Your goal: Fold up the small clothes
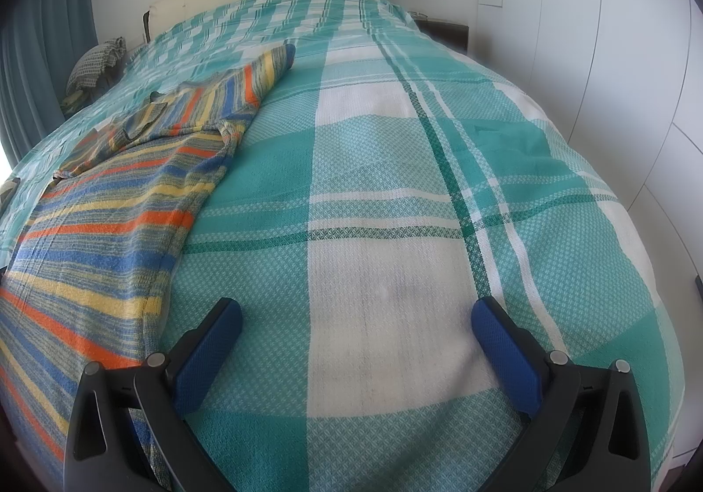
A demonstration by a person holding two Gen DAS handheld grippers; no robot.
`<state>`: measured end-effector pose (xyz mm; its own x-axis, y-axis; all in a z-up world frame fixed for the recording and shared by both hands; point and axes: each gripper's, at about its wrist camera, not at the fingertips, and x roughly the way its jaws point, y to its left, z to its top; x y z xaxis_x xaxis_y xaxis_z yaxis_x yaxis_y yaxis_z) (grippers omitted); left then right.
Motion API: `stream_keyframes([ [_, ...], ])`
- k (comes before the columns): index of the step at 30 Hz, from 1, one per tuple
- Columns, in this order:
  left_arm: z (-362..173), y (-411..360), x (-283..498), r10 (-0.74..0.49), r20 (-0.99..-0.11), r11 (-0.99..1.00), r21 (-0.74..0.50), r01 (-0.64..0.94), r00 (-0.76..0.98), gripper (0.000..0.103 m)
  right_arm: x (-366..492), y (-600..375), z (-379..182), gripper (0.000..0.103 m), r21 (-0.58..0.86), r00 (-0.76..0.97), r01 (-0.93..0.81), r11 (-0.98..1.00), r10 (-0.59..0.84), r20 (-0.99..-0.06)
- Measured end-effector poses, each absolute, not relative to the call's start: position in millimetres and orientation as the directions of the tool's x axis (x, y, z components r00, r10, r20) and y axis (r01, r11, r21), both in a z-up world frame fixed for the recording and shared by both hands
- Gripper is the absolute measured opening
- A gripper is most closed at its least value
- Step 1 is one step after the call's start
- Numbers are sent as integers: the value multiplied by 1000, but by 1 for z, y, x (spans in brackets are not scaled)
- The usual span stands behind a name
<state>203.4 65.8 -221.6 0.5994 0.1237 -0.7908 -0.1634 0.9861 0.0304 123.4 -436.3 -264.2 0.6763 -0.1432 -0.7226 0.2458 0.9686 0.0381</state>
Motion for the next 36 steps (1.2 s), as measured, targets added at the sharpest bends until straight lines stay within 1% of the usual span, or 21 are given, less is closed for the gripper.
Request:
stream_keyframes([
  [23,-223,64,203,127,-789,986,34,-164,601,103,124,-436,-264,103,33,675,247,968,-147,-723],
  [36,-221,65,200,147,-776,985,59,-162,613,102,122,-436,-264,103,44,676,245,969,-138,-724],
])
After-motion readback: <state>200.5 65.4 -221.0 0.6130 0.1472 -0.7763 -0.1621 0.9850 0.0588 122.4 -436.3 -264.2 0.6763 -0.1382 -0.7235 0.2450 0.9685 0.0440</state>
